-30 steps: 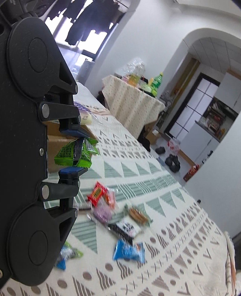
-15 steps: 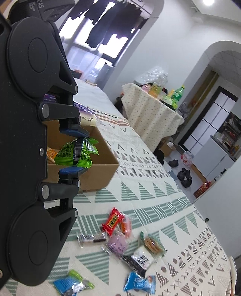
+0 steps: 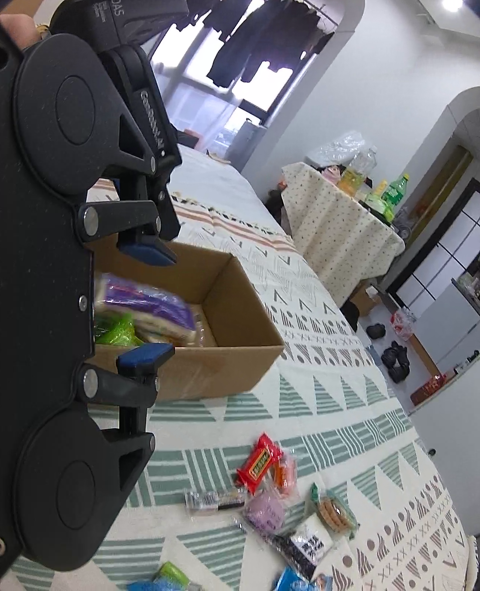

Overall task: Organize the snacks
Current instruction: 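Carry both snacks into the box and open both tools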

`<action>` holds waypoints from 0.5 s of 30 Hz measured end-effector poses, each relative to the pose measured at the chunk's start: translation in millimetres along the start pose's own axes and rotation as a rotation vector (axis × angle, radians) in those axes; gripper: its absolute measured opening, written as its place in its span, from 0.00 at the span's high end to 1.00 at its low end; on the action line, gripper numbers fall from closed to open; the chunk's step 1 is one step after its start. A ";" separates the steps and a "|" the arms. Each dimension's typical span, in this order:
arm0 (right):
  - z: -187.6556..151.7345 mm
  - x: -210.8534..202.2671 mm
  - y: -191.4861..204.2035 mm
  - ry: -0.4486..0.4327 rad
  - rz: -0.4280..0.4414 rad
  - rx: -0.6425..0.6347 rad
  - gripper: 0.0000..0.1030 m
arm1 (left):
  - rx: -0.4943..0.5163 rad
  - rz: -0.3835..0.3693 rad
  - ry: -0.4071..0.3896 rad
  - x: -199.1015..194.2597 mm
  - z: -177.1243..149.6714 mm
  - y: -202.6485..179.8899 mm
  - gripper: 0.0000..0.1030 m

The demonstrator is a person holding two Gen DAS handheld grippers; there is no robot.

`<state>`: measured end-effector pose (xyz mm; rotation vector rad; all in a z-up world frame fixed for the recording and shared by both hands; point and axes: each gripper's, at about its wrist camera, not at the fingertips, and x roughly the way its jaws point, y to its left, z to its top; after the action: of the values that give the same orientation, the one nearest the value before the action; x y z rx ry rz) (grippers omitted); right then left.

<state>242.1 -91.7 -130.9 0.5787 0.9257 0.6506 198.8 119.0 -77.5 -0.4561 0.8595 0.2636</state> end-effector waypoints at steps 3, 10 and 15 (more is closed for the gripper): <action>1.5 -7.1 -5.4 -0.010 -0.028 0.018 0.52 | 0.017 0.010 -0.005 -2.4 -2.5 -4.0 0.25; 5.3 -26.4 -23.9 -0.035 -0.111 0.053 0.39 | 0.046 0.027 -0.007 -6.0 -10.1 -19.4 0.17; 6.0 -40.5 -36.4 -0.047 -0.139 0.090 0.36 | 0.033 0.018 -0.009 -8.4 -15.3 -33.9 0.13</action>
<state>238.7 -146.4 -131.9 0.6016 0.9454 0.4702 197.0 81.6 -70.2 -0.4167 0.8586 0.2676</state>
